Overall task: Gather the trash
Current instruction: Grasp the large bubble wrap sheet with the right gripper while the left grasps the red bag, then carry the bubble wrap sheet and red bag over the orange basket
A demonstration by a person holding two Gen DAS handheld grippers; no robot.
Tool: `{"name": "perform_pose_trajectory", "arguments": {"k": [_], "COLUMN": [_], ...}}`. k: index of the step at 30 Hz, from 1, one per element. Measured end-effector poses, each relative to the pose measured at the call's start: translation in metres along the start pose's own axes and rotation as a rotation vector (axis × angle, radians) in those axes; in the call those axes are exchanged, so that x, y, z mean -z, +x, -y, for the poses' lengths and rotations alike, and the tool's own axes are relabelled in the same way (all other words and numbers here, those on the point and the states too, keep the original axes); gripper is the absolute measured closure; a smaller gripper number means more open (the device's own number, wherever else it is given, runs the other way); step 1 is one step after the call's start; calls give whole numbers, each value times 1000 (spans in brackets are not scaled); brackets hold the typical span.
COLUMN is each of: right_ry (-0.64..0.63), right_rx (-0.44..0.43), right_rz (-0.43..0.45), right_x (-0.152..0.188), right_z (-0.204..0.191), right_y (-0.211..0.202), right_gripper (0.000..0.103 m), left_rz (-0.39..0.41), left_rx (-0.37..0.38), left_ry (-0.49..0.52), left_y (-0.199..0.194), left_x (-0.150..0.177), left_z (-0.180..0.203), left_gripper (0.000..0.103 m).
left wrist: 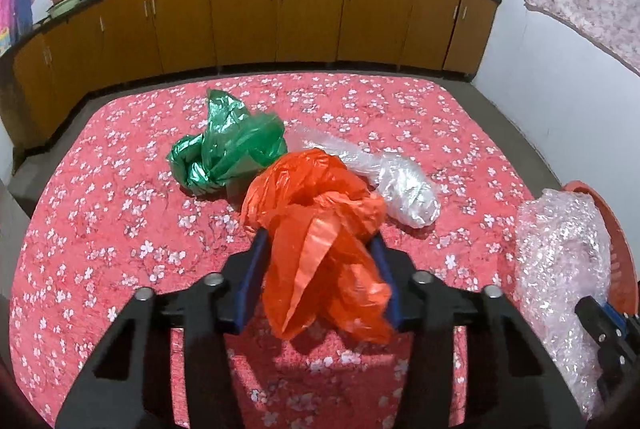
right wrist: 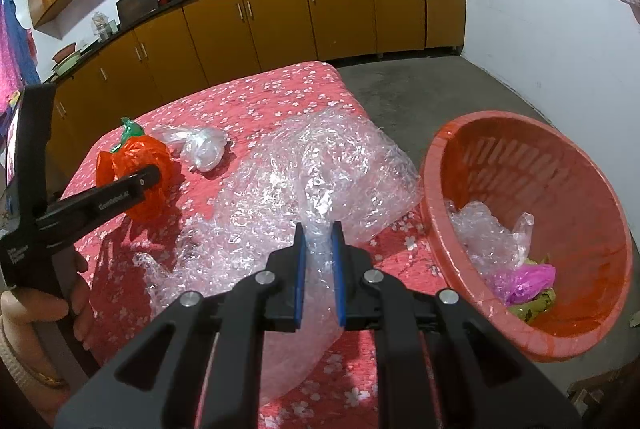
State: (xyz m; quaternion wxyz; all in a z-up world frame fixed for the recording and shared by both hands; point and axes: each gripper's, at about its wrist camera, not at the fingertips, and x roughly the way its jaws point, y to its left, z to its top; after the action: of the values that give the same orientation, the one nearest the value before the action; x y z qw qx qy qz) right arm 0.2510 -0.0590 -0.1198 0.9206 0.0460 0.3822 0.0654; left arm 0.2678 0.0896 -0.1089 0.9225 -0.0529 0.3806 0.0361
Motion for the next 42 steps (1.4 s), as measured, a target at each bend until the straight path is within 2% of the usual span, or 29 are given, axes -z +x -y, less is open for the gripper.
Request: {"name": "perform_pose_trajectory", "arguments": {"k": [5, 14, 23, 42], "right_ry": [-4, -8, 1, 78], "right_rx": [-4, -11, -13, 57], "right_rz": [9, 46, 82, 185], "right_x": [-1, -3, -1, 3], "right_z": [-2, -4, 0, 48], "right_y": [-4, -21, -44, -96], "right_gripper": [90, 90, 90, 90], "left_rz": [21, 69, 112, 168], "left_rx": [23, 73, 121, 217], "left_ry": [10, 19, 47, 155], "left_y": [-13, -51, -80, -112], "left_x": [1, 8, 8, 7], "left_z": [-3, -9, 1, 46], "left_gripper": [77, 79, 79, 79]}}
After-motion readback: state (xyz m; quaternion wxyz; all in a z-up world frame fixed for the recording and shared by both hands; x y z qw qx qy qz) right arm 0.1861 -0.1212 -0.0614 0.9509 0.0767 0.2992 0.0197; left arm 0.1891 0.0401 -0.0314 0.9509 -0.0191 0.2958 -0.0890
